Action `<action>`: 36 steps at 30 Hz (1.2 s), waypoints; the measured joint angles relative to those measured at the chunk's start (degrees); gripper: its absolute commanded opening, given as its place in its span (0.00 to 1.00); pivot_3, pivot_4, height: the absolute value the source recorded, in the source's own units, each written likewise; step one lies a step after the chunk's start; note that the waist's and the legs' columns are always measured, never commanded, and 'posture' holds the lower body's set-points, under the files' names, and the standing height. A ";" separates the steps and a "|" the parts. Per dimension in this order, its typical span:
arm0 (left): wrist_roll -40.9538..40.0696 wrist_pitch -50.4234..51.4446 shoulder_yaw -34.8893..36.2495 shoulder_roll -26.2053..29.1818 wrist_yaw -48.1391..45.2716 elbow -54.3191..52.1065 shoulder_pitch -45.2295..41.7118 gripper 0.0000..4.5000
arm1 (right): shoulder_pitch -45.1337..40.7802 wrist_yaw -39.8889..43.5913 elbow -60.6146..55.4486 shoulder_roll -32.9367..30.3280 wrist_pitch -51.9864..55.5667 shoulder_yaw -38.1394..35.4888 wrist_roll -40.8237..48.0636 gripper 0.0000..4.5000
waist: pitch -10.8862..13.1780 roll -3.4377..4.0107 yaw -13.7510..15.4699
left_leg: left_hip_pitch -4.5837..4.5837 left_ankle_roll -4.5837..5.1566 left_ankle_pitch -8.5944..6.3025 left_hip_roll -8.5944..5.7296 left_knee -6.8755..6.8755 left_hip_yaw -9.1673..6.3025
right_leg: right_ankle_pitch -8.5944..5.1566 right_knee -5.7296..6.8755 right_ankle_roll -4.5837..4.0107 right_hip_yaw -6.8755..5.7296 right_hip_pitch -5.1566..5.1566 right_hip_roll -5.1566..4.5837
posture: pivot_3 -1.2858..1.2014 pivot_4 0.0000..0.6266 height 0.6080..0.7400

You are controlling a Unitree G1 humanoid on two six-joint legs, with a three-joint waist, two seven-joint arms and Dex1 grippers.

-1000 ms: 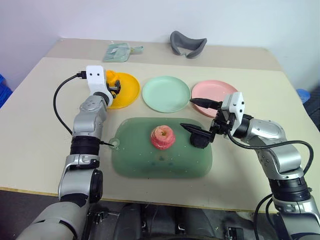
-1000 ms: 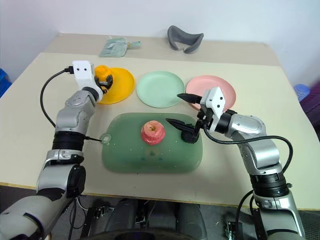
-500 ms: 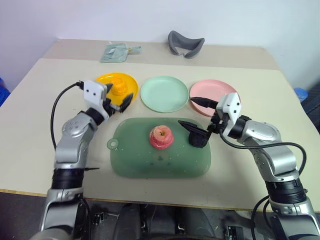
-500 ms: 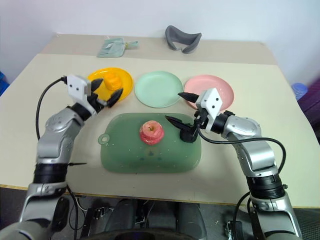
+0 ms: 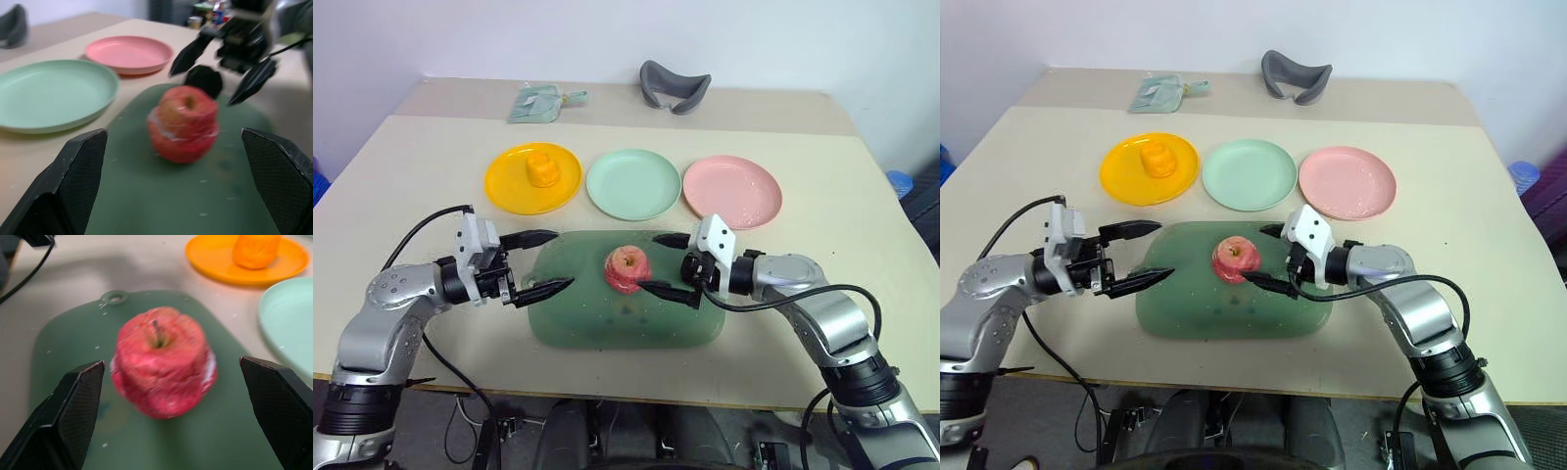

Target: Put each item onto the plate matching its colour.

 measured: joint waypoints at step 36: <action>0.43 2.95 1.65 -1.57 10.21 -5.07 1.15 1.00 | -19.48 -10.58 18.36 8.48 -3.46 -12.26 -0.98 0.51 | 0.02 0.03 0.12 | -0.03 0.01 0.00 -0.02 -0.01 0.03 | 0.01 0.00 -0.01 0.04 -0.03 -0.02 | 0.52 0.24 1.00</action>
